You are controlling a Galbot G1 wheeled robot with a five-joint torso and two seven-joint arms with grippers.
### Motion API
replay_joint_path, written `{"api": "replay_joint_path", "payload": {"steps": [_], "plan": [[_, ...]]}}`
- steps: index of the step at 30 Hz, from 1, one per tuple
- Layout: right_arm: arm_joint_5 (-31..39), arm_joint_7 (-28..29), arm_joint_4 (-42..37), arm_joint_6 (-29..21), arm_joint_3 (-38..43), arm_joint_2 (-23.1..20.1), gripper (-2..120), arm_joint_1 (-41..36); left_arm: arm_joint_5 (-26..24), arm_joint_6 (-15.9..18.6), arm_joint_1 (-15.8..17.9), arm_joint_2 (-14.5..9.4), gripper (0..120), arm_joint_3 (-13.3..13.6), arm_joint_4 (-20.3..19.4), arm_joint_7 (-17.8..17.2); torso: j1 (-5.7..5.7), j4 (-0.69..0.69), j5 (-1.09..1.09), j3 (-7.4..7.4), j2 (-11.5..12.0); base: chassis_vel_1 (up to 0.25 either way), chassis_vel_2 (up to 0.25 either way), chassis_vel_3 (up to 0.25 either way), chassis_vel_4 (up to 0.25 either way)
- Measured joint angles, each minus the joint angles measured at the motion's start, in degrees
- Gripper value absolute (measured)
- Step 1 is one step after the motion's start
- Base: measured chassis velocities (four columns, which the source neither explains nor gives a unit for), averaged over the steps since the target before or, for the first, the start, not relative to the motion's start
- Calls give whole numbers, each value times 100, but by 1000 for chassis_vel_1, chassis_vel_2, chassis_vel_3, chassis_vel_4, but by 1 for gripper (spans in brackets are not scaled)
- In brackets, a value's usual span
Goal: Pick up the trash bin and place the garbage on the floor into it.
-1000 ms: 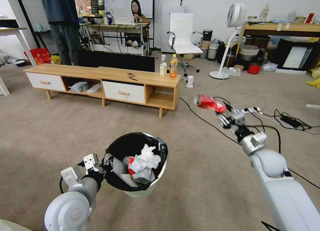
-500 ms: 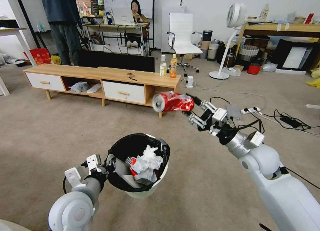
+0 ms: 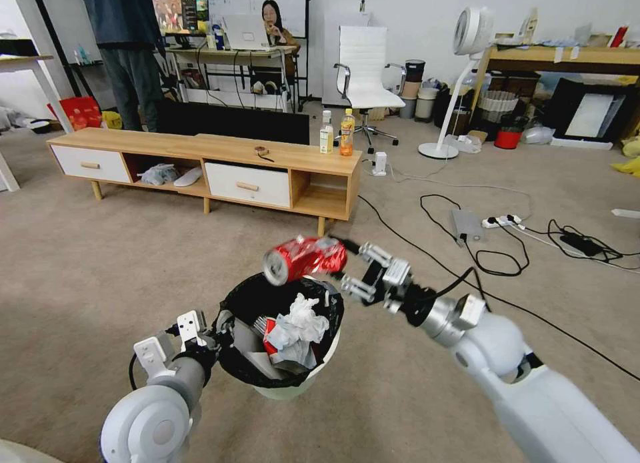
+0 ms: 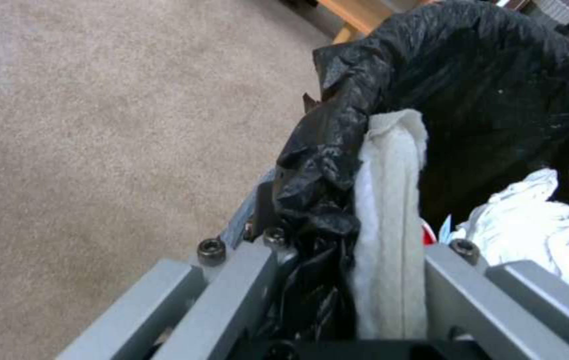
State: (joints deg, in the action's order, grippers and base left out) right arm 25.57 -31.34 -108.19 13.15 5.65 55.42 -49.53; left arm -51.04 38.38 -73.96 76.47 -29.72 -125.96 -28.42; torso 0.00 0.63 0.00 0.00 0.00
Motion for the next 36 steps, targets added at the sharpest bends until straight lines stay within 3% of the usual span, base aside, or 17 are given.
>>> {"api": "replay_joint_path", "payload": {"steps": [16, 36], "plan": [[-295, 1, 311, 13, -585, 91, 42, -32, -2, -1, 59, -32, 7, 5, 46, 10, 0, 0, 0, 0, 0, 0, 0, 0, 0], [-433, 89, 475, 11, -558, 124, 42, -67, -20, -7, 78, -20, 7, 3, 55, 19, 0, 0, 0, 0, 0, 0, 0, 0, 0]]}}
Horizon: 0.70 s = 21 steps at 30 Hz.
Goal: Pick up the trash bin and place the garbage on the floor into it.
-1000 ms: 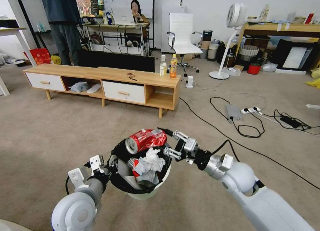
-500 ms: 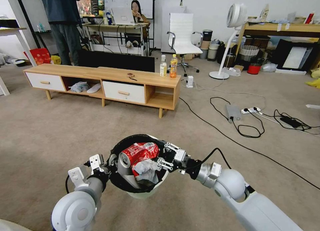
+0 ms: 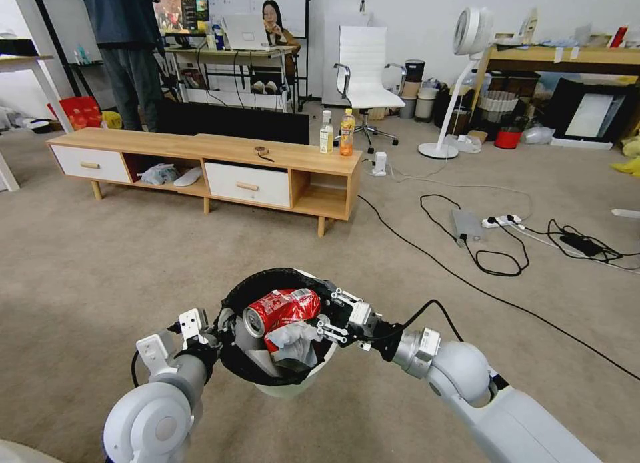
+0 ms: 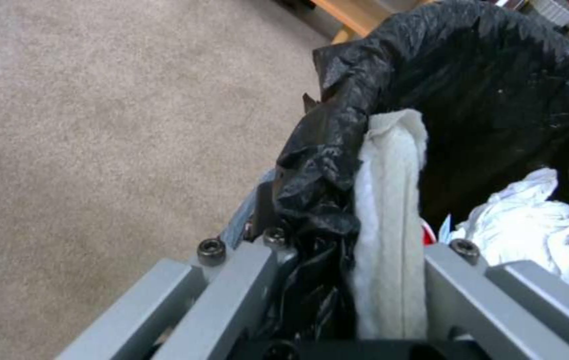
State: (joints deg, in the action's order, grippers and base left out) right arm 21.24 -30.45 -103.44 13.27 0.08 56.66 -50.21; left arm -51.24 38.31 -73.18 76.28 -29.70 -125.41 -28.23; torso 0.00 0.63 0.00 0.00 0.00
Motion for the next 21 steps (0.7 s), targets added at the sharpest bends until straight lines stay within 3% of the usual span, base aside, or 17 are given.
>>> {"api": "replay_joint_path", "payload": {"steps": [5, 13, 17, 21], "plan": [[-47, 94, 47, -25, -3, 23, 42, 30, -6, 0, -11, 2, 7, 5, -12, 0, 0, 0, 0, 0, 0, 0, 0, 0, 0], [-67, 163, 104, -60, -1, 26, 67, 66, -35, 5, -73, 5, 7, 39, -120, -20, 0, 0, 0, 0, 0, 0, 0, 0, 0], [-43, 192, 131, -95, -4, 23, 88, 83, -46, 24, -173, 10, 7, 72, -219, -27, 0, 0, 0, 0, 0, 0, 0, 0, 0], [-31, 208, 148, -111, -16, 19, 95, 96, -47, 29, -208, 10, 7, 77, -264, -27, 0, 0, 0, 0, 0, 0, 0, 0, 0]]}}
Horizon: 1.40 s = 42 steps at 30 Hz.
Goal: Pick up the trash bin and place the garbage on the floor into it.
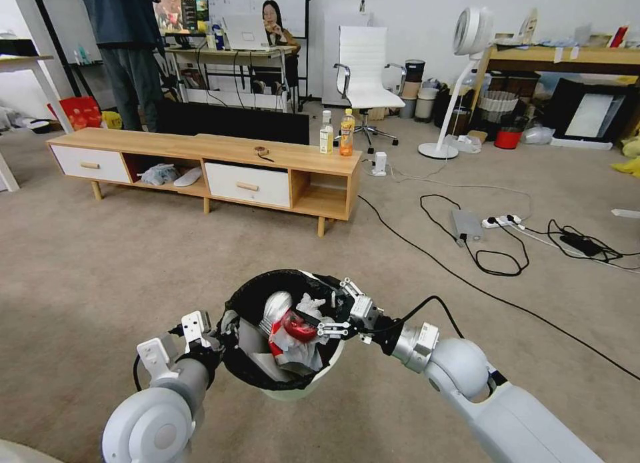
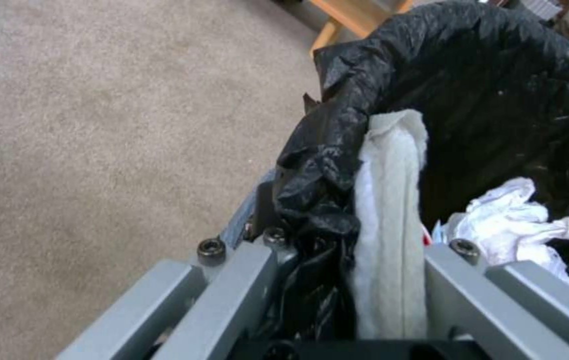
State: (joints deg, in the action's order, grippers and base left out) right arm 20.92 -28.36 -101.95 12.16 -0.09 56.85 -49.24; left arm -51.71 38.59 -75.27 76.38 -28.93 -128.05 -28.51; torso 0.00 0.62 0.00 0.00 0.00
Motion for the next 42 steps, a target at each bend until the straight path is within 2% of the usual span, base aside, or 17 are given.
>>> {"api": "replay_joint_path", "payload": {"steps": [4, 13, 26, 30, 31, 32, 33, 34, 36, 37, 39, 40, 42], "plan": [[11, 6, 38, -32, -39, 10, 100, 29, -16, 3, -36, -16, 7, -5, -73, 0, 0, 0, 0, 0, 0, 0, 0, 0, 0], [15, 14, 13, -40, -12, 19, 100, 38, -21, 5, -60, -15, 7, -19, -86, -3, 0, 0, 0, 0, 0, 0, 0, 0, 0], [308, 67, -426, -67, 826, -114, 100, -48, -119, 15, 21, 30, 7, -77, -64, -94, 0, 0, 0, 0, 0, 0, 0, 0, 0], [491, 395, -656, -192, 1099, -148, 100, -73, -243, 52, 10, 31, 7, -121, -106, -212, 0, 0, 0, 0, 0, 0, 0, 0, 0], [563, 857, -837, -427, 1250, -172, 100, -116, -272, 58, 6, 14, 7, -161, -132, -230, 0, 0, 0, 0, 0, 0, 0, 0, 0], [563, 857, -837, -427, 1250, -172, 100, -116, -272, 58, 6, 14, 7, -161, -132, -230, 0, 0, 0, 0, 0, 0, 0, 0, 0], [577, 1260, -978, -718, 1335, -181, 100, -154, -287, 61, 5, -2, 7, -186, -152, -232, 0, 0, 1, 0, 0, 0, 0, 0, 0], [577, 1260, -978, -718, 1335, -181, 100, -154, -287, 61, 5, -2, 7, -186, -152, -232, 0, 0, 1, 0, 0, 0, 0, 0, 0], [924, 3246, -1512, -2044, 1521, -154, 100, -295, -337, 68, 25, -46, 7, -233, -183, -235, 0, 0, 0, 0, 0, 0, 0, 0, 0], [924, 3246, -1512, -2044, 1521, -154, 100, -295, -337, 68, 25, -46, 7, -233, -183, -235, 0, 0, 0, 0, 0, 0, 0, 0, 0], [1505, 4704, -1843, -3070, 1770, -90, 100, -448, -385, 77, 70, -84, 7, -248, -201, -240, 0, -1, -1, 0, 0, 0, 0, 0, 0], [1505, 4704, -1843, -3070, 1770, -90, 100, -448, -385, 77, 70, -84, 7, -248, -201, -240, 0, -1, -1, 0, 0, 0, 0, 0, 0], [1848, 5386, -1989, -3578, 2091, -74, 100, -637, -429, 92, 120, -109, 7, -248, -211, -256, 0, 1, 0, 0, 0, 0, 0, 0, 0]]}}
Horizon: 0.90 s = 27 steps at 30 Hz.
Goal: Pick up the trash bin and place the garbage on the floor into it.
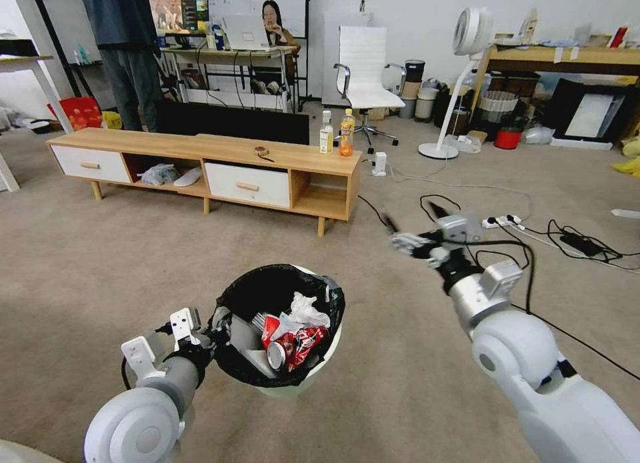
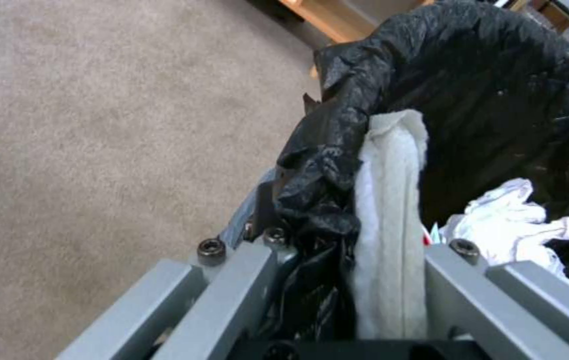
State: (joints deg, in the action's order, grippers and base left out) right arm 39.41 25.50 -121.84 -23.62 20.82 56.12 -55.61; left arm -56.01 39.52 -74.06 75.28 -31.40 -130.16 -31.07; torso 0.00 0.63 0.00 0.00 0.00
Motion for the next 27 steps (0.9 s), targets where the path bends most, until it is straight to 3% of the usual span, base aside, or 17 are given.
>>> {"api": "replay_joint_path", "payload": {"steps": [3, 8, 15, 20, 27], "plan": [[230, 443, -160, -353, 483, -1, 100, -374, -14, 4, 63, -15, 7, 16, 0, -10, 0, 0, 0, 0, 0, 0, 0, 0, 0], [71, 484, -311, -398, 1022, 5, 100, -1041, -8, 1, 150, -9, 7, 56, 36, -9, 0, 1, -1, 0, 0, 0, 0, 0, 0], [-946, 118, -329, 258, 1558, 499, 100, -1951, 48, -13, 244, 37, 7, 117, 61, 35, 0, 0, -1, 0, 0, 0, 0, 0, 0], [-1143, -25, -343, 506, 1652, 868, 100, -2182, 242, 2, 218, 5, 7, 122, 59, 131, 0, -1, 0, 0, 0, 0, 0, 0, 0], [-1184, -136, -359, 575, 1725, 1053, 100, -2201, 255, 34, 175, 57, 7, 151, 20, 126, 0, -1, 1, 0, 0, 0, 0, 0, 0]]}}
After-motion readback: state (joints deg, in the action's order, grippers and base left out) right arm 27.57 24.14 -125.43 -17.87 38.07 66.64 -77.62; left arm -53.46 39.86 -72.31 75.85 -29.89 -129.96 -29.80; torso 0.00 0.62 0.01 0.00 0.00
